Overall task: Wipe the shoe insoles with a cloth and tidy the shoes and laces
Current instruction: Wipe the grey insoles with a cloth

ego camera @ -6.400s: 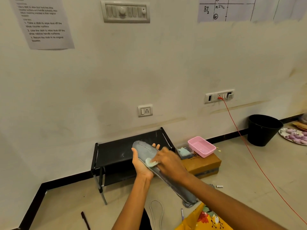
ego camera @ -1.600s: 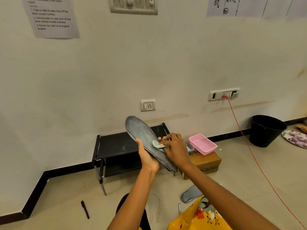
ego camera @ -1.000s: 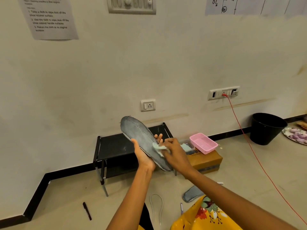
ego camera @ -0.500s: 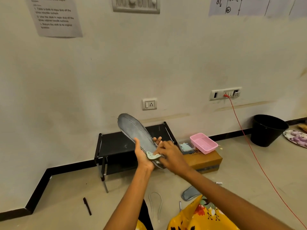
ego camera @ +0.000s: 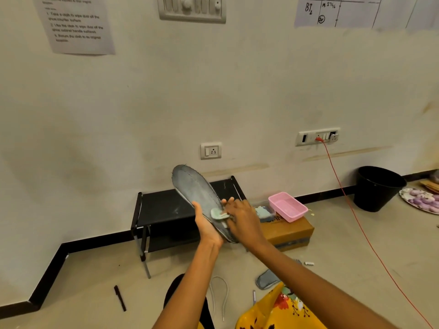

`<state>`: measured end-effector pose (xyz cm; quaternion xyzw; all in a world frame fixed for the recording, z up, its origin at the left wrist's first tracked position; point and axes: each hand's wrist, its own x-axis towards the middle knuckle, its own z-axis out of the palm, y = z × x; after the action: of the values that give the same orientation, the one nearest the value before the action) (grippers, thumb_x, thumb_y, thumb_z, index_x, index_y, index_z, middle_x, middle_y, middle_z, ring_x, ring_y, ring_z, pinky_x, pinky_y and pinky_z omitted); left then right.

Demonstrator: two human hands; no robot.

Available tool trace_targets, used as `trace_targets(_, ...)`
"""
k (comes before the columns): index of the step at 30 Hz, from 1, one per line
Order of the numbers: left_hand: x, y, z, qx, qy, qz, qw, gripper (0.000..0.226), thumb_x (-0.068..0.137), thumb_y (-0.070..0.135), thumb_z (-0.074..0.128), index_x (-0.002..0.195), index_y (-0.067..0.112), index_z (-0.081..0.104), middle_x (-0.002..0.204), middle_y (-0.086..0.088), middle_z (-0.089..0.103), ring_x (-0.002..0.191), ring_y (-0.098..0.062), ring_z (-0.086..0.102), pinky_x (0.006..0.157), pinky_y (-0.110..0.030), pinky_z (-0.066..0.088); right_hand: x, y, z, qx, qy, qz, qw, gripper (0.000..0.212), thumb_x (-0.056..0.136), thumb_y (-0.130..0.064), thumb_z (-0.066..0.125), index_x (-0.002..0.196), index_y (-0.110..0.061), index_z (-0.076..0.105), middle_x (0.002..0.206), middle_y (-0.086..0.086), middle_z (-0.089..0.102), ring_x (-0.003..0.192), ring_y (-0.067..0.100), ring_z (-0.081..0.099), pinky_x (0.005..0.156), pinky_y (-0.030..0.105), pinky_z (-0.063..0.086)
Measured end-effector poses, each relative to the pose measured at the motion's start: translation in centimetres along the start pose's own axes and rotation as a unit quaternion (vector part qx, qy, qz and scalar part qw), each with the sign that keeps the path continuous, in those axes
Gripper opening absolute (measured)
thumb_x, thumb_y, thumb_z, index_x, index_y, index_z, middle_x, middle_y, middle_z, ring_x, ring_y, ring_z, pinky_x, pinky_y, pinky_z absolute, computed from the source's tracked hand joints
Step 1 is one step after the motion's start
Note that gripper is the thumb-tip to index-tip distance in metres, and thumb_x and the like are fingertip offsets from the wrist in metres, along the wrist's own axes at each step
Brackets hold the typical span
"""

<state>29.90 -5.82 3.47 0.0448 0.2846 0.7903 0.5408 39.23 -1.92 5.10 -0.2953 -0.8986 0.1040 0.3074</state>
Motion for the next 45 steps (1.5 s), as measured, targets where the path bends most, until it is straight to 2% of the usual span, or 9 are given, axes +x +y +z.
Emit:
trace_targets(3,0.1,1.0,-0.8,-0.022,0.004,-0.005,1.000,0.080,0.079,0.076,0.039,0.101,0.001,0.059,0.106,-0.021,0.066,0.104,-0.031,0.060,0.102,-0.043,0.042,-1.7,-0.3,0.1,0.083,-0.093,-0.044,0.991,0.021,0.088,-0.026,0.060,0.102,-0.015,0.070,0.110,0.001,0.057,0.094,0.013,0.045,0.077,0.023,0.040)
trace_targets(11,0.2,1.1,0.5,0.029,-0.021,-0.003,0.999,0.083,0.082,0.074,0.031,0.113,0.002,0.060,0.122,-0.020,0.060,0.115,-0.031,0.055,0.112,-0.043,0.031,-0.6,0.5,0.9,0.294,-0.048,0.169,0.940,0.008,0.090,-0.022,0.060,0.086,-0.017,0.055,0.077,-0.009,0.057,0.069,0.000,0.052,0.060,0.013,0.041)
trace_targets(16,-0.4,-0.2,0.9,0.052,0.008,-0.002,0.999,0.072,0.084,0.069,0.038,0.106,0.004,0.061,0.111,-0.018,0.065,0.107,-0.031,0.059,0.100,-0.044,0.043,-0.5,0.6,1.5,0.175,0.005,0.192,0.966,0.020,0.095,-0.034,0.049,0.111,-0.024,0.056,0.097,-0.002,0.064,0.088,0.013,0.060,0.071,0.028,0.051)
trace_targets(22,-0.3,1.0,-0.9,-0.014,-0.002,-0.005,1.000,0.072,0.081,0.072,0.039,0.091,0.004,0.061,0.094,-0.018,0.068,0.092,-0.029,0.063,0.096,-0.042,0.044,-2.3,0.3,0.2,-0.011,-0.025,-0.080,0.996,0.019,0.082,-0.032,0.066,0.098,-0.023,0.070,0.110,0.001,0.061,0.106,0.019,0.051,0.082,0.030,0.040)
trace_targets(24,-0.7,0.4,-0.5,0.002,-0.015,-0.013,1.000,0.074,0.081,0.074,0.035,0.089,0.005,0.061,0.088,-0.015,0.068,0.081,-0.027,0.066,0.084,-0.040,0.049,-1.1,1.5,-0.2,-0.051,0.016,-0.051,0.997,0.018,0.080,-0.032,0.069,0.097,-0.026,0.071,0.108,0.001,0.062,0.104,0.022,0.052,0.080,0.035,0.044)
trace_targets(28,-0.7,-0.3,0.3,0.013,-0.015,-0.011,1.000,0.079,0.080,0.075,0.033,0.102,0.004,0.060,0.092,-0.015,0.071,0.081,-0.028,0.070,0.072,-0.038,0.058,-0.3,0.0,0.3,-0.013,0.036,-0.012,0.999,0.019,0.087,-0.029,0.060,0.102,-0.024,0.070,0.113,0.001,0.059,0.106,0.019,0.049,0.082,0.028,0.040)
trace_targets(32,-0.6,0.2,-0.4,-0.023,-0.010,-0.034,0.999,0.085,0.074,0.078,0.042,0.114,0.004,0.056,0.113,-0.018,0.063,0.106,-0.034,0.061,0.100,-0.049,0.044,-1.3,-0.2,0.0,-0.013,-0.005,-0.081,0.997,0.023,0.089,-0.031,0.055,0.106,-0.023,0.069,0.119,0.003,0.059,0.109,0.019,0.048,0.083,0.027,0.034)
trace_targets(41,-0.3,1.3,-0.5,-0.014,0.000,-0.003,1.000,0.078,0.084,0.071,0.035,0.104,0.001,0.060,0.117,-0.022,0.062,0.109,-0.031,0.057,0.107,-0.044,0.037,-0.9,0.1,-1.0,0.087,-0.093,-0.050,0.991,0.020,0.089,-0.025,0.059,0.103,-0.014,0.069,0.105,0.007,0.061,0.092,0.018,0.055,0.079,0.033,0.048)
trace_targets(45,-0.2,1.9,-0.3,0.010,0.017,0.026,0.999,0.075,0.088,0.067,0.033,0.117,0.003,0.056,0.109,-0.018,0.064,0.103,-0.030,0.060,0.101,-0.041,0.042,0.4,1.5,-2.3,0.154,0.085,0.080,0.981,0.023,0.087,-0.004,0.058,0.107,-0.013,0.065,0.105,0.004,0.061,0.094,0.012,0.058,0.083,0.024,0.050)
